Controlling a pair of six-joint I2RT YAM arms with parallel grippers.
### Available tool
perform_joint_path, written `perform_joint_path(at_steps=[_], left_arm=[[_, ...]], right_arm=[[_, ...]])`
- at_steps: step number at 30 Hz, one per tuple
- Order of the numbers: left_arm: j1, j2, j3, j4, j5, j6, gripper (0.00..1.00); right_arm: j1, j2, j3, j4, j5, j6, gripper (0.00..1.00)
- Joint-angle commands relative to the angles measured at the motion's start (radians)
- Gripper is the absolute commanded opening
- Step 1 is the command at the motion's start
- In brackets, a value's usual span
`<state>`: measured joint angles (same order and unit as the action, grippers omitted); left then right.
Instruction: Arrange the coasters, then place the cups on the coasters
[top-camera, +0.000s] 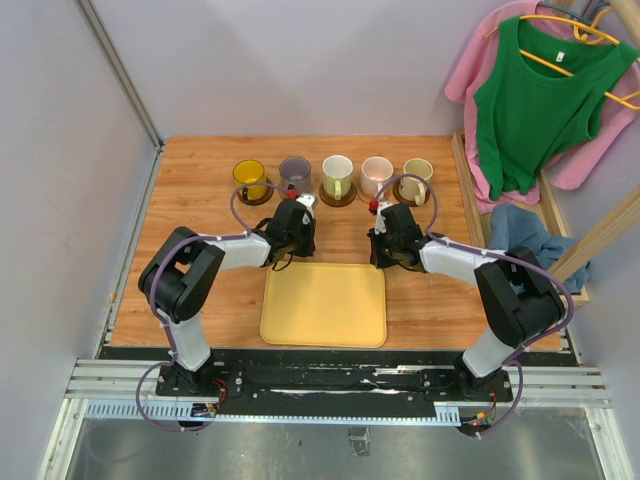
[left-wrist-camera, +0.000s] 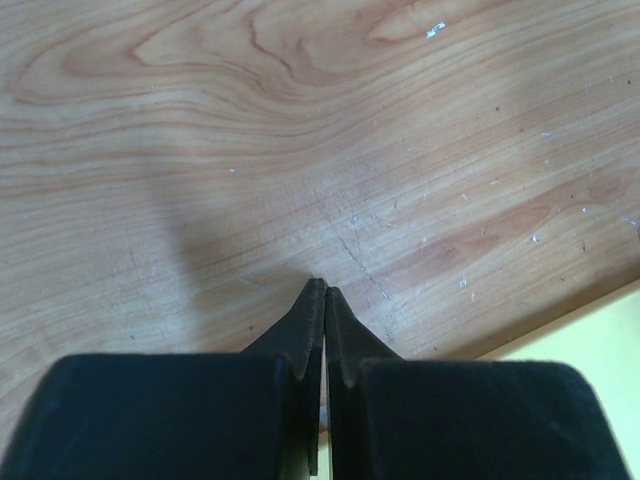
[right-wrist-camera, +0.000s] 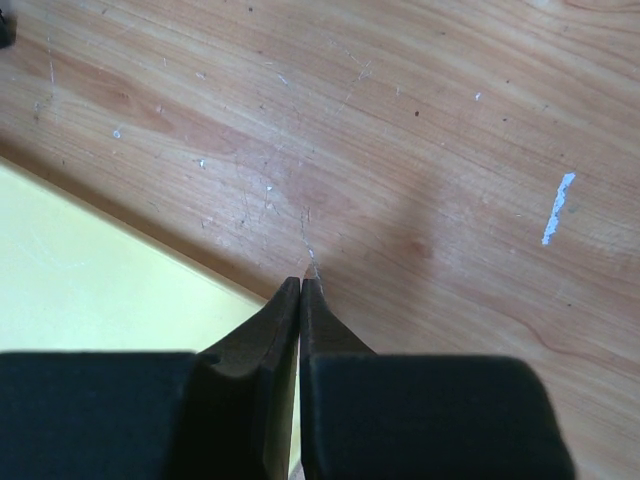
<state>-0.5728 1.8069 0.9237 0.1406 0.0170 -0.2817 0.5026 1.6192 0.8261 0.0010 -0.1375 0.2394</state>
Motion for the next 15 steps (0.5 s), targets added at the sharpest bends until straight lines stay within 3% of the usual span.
perform_joint_path(at_steps=[1,15], left_arm=[[-0.012,-0.014,-0.037,-0.083,0.007,-0.011,0.0],[-0.017,-0.078,-0.081,-0.139,-0.015,-0.031,0.0]], right_arm=[[0.013,-0.012,-0.008,-0.023,0.016,0.014,0.04],[0.013,-0.022,0.032,-0.035,0.117,0.014,0.29]])
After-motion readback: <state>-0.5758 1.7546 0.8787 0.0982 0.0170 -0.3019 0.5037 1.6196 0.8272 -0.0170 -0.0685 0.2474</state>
